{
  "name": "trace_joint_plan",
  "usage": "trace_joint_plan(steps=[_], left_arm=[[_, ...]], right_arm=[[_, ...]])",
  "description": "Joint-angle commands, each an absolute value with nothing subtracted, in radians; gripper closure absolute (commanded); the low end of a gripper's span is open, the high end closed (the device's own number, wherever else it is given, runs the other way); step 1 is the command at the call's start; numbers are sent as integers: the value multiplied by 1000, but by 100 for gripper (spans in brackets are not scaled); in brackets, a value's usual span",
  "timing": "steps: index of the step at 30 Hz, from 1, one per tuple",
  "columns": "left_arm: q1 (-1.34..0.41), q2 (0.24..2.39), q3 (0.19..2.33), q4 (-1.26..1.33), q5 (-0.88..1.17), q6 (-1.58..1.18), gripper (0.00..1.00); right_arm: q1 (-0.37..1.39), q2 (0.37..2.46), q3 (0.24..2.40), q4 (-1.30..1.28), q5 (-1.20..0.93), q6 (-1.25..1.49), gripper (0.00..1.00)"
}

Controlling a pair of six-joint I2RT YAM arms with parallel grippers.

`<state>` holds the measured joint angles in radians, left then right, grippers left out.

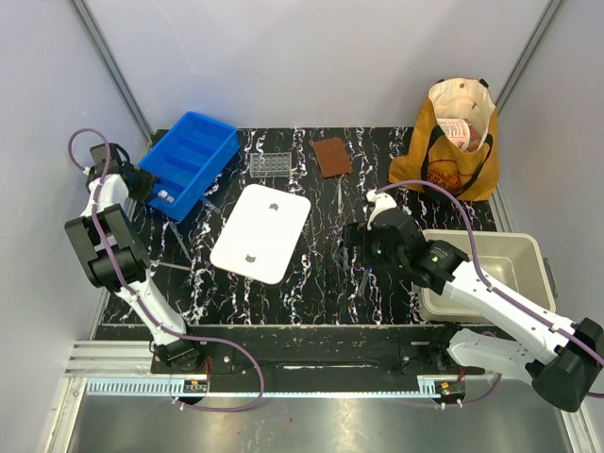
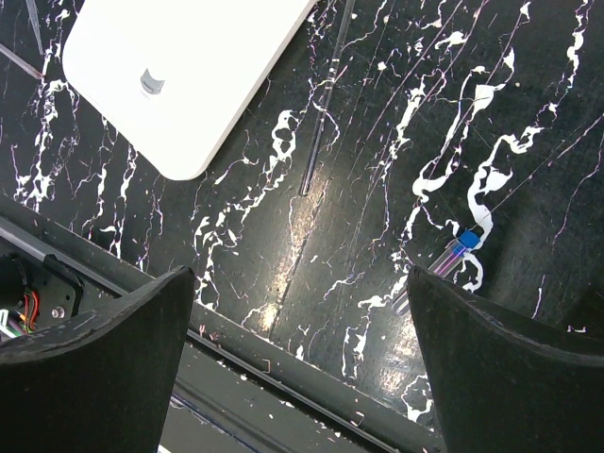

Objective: Organize the chemistry lab equipment

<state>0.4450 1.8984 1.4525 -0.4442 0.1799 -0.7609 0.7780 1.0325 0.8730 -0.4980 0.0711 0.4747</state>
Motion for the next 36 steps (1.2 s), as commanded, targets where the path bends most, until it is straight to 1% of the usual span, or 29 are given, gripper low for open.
trace_joint_plan(steps=[1, 6, 10, 13, 16, 18, 22, 27, 31, 33, 36], left_arm=[[449, 1890, 1519, -442, 201, -743, 52], [448, 1839, 1549, -511, 198, -718, 43], [411, 1760, 1566, -583, 206, -641, 42], [345, 1677, 1534, -621, 199, -556, 42], [270, 1564, 1444, -617, 204, -517, 42], [212, 1481, 1360, -591, 250, -496, 42], [112, 1336, 1224, -558, 311, -448, 42], [63, 1178, 1073, -548, 379, -400, 42], [12, 1059, 939, -493, 394, -382, 42], [5, 1013, 876, -462, 370, -374, 41], [-32, 993, 865, -480, 396, -377, 41]], right_arm=[[784, 1026, 916, -469, 101, 472, 1], [784, 1028, 928, -489, 107, 500, 1], [782, 1046, 948, -520, 147, 572, 2], [784, 1080, 976, -567, 202, 633, 5], [782, 1120, 1008, -620, 248, 679, 9], [782, 1150, 1026, -658, 279, 705, 15], [782, 1209, 1037, -713, 311, 761, 21], [782, 1281, 1011, -736, 348, 824, 29], [782, 1368, 999, -752, 350, 879, 34], [784, 1416, 997, -752, 350, 897, 38], [782, 1491, 1018, -794, 359, 928, 41]])
